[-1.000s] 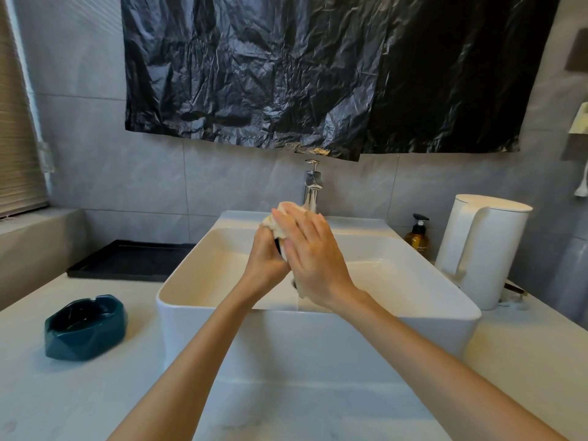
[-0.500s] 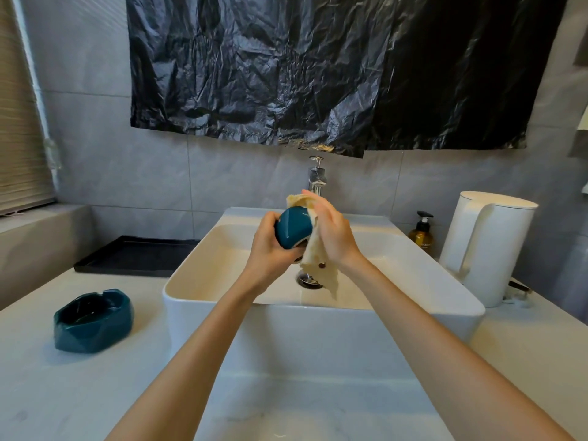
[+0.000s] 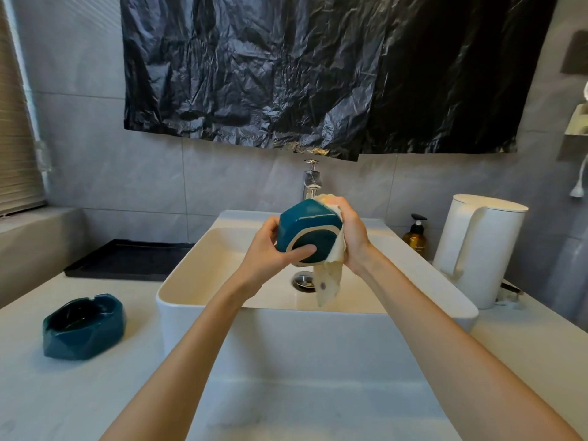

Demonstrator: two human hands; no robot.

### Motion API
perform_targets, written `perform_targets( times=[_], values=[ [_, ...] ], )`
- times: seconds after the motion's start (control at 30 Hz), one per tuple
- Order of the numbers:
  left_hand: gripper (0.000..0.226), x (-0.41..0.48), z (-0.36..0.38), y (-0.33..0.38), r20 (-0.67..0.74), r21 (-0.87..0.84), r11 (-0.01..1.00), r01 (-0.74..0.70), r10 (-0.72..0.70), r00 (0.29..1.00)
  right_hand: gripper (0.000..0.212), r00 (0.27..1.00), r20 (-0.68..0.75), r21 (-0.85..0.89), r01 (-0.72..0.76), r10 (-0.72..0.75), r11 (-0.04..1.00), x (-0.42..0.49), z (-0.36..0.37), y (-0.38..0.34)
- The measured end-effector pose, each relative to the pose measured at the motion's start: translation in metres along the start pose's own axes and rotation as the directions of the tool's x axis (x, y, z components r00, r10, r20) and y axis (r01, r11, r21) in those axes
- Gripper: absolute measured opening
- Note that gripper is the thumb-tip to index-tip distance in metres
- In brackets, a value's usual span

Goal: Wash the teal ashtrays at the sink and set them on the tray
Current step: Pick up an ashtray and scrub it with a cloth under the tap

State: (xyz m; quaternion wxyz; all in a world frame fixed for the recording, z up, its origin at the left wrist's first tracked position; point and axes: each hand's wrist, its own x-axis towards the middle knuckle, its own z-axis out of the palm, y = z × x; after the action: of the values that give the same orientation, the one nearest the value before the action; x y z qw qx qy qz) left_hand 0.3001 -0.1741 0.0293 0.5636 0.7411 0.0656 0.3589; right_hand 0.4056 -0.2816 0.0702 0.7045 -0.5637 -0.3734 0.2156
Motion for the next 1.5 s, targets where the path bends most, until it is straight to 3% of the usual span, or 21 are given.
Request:
perform_targets(
  times=[0.07, 0.13, 0.2, 0.43, 0.6, 0.67, 0.73, 0.8, 0.83, 0.9, 0.97, 1.0, 1.07, 1.1, 1.13, 1.17, 1.27, 1.3, 1.37, 1.43, 1.5],
  values=[
    [0.049, 0.0, 0.002, -0.002, -0.009, 0.091, 0.994, -0.057, 0.058, 0.998, 0.025, 0.992, -0.015, -0.309, 0.118, -0.129, 0.944, 0.004, -0.003, -0.007],
    [0.048, 0.001, 0.007, -0.005, 0.001, 0.174, 0.977, -0.127, 0.128, 0.992, 0.028, 0.966, 0.06, -0.615, 0.233, -0.25, 0.754, 0.007, -0.005, -0.013],
    [0.046, 0.003, 0.012, -0.009, 0.016, 0.224, 0.964, -0.146, 0.147, 0.989, 0.029, 0.944, 0.146, -0.76, 0.298, -0.295, 0.578, 0.006, -0.003, -0.014],
    [0.057, 0.007, 0.009, -0.018, 0.001, 0.182, 0.976, -0.12, 0.122, 0.993, 0.019, 0.875, 0.121, -0.799, 0.366, -0.468, 0.477, -0.005, 0.015, 0.011],
    [0.05, 0.01, 0.006, -0.025, -0.084, 0.21, 0.957, -0.202, 0.223, 0.971, 0.045, 0.724, 0.351, -0.862, 0.498, -0.594, 0.098, -0.022, 0.024, 0.033],
    [0.051, 0.009, 0.007, -0.023, -0.124, 0.206, 0.961, -0.183, 0.211, 0.969, 0.046, 0.774, 0.333, -0.856, 0.488, -0.539, 0.171, -0.015, 0.018, 0.029],
    [0.057, 0.009, 0.007, -0.022, -0.133, 0.199, 0.966, -0.167, 0.196, 0.972, 0.044, 0.889, 0.165, -0.8, 0.374, -0.427, 0.47, -0.007, 0.01, 0.023],
    [0.057, 0.01, 0.005, -0.024, -0.133, 0.217, 0.961, -0.171, 0.202, 0.97, 0.045, 0.907, 0.128, -0.745, 0.355, -0.4, 0.565, -0.011, 0.013, 0.025],
    [0.052, 0.01, 0.004, -0.024, -0.138, 0.228, 0.958, -0.173, 0.207, 0.969, 0.047, 0.866, 0.194, -0.762, 0.429, -0.461, 0.485, -0.017, 0.019, 0.028],
    [0.041, 0.011, 0.003, -0.026, -0.149, 0.239, 0.953, -0.187, 0.226, 0.963, 0.052, 0.761, 0.383, -0.828, 0.534, -0.523, 0.171, -0.026, 0.025, 0.035],
    [0.04, 0.01, 0.004, -0.025, -0.153, 0.23, 0.957, -0.176, 0.214, 0.965, 0.053, 0.741, 0.423, -0.834, 0.543, -0.522, 0.094, -0.022, 0.022, 0.032],
    [0.042, 0.009, 0.004, -0.023, -0.16, 0.228, 0.96, -0.162, 0.202, 0.966, 0.051, 0.776, 0.372, -0.835, 0.519, -0.509, 0.18, -0.02, 0.02, 0.028],
    [0.047, 0.009, 0.005, -0.022, -0.15, 0.238, 0.958, -0.16, 0.199, 0.968, 0.046, 0.888, 0.198, -0.77, 0.403, -0.416, 0.495, -0.01, 0.015, 0.023],
    [0.048, 0.008, 0.005, -0.022, -0.139, 0.246, 0.956, -0.162, 0.2, 0.97, 0.045, 0.919, 0.141, -0.736, 0.346, -0.369, 0.582, -0.009, 0.014, 0.022],
    [0.049, 0.008, 0.004, -0.022, -0.135, 0.248, 0.955, -0.162, 0.199, 0.971, 0.045, 0.917, 0.139, -0.736, 0.349, -0.375, 0.58, -0.012, 0.016, 0.023],
    [0.048, 0.008, 0.004, -0.022, -0.137, 0.239, 0.957, -0.164, 0.2, 0.97, 0.046, 0.878, 0.188, -0.775, 0.408, -0.44, 0.483, -0.017, 0.02, 0.026],
    [0.037, 0.006, 0.005, -0.018, -0.098, 0.218, 0.952, -0.215, 0.24, 0.966, 0.05, 0.659, 0.497, -0.809, 0.587, -0.564, -0.027, -0.024, 0.023, 0.04],
    [0.038, 0.005, 0.007, -0.016, -0.073, 0.214, 0.948, -0.236, 0.256, 0.964, 0.05, 0.628, 0.54, -0.797, 0.595, -0.561, -0.101, -0.024, 0.022, 0.042],
    [0.043, 0.003, 0.008, -0.014, -0.078, 0.219, 0.952, -0.216, 0.237, 0.968, 0.048, 0.668, 0.472, -0.821, 0.57, -0.576, -0.012, -0.021, 0.021, 0.036],
    [0.05, 0.003, 0.006, -0.013, -0.1, 0.217, 0.96, -0.174, 0.2, 0.975, 0.043, 0.816, 0.222, -0.822, 0.451, -0.534, 0.348, -0.013, 0.016, 0.029],
    [0.055, 0.001, 0.006, -0.014, -0.095, 0.211, 0.966, -0.153, 0.176, 0.98, 0.038, 0.944, 0.013, -0.6, 0.272, -0.331, 0.752, -0.002, 0.011, 0.023]
  ],
)
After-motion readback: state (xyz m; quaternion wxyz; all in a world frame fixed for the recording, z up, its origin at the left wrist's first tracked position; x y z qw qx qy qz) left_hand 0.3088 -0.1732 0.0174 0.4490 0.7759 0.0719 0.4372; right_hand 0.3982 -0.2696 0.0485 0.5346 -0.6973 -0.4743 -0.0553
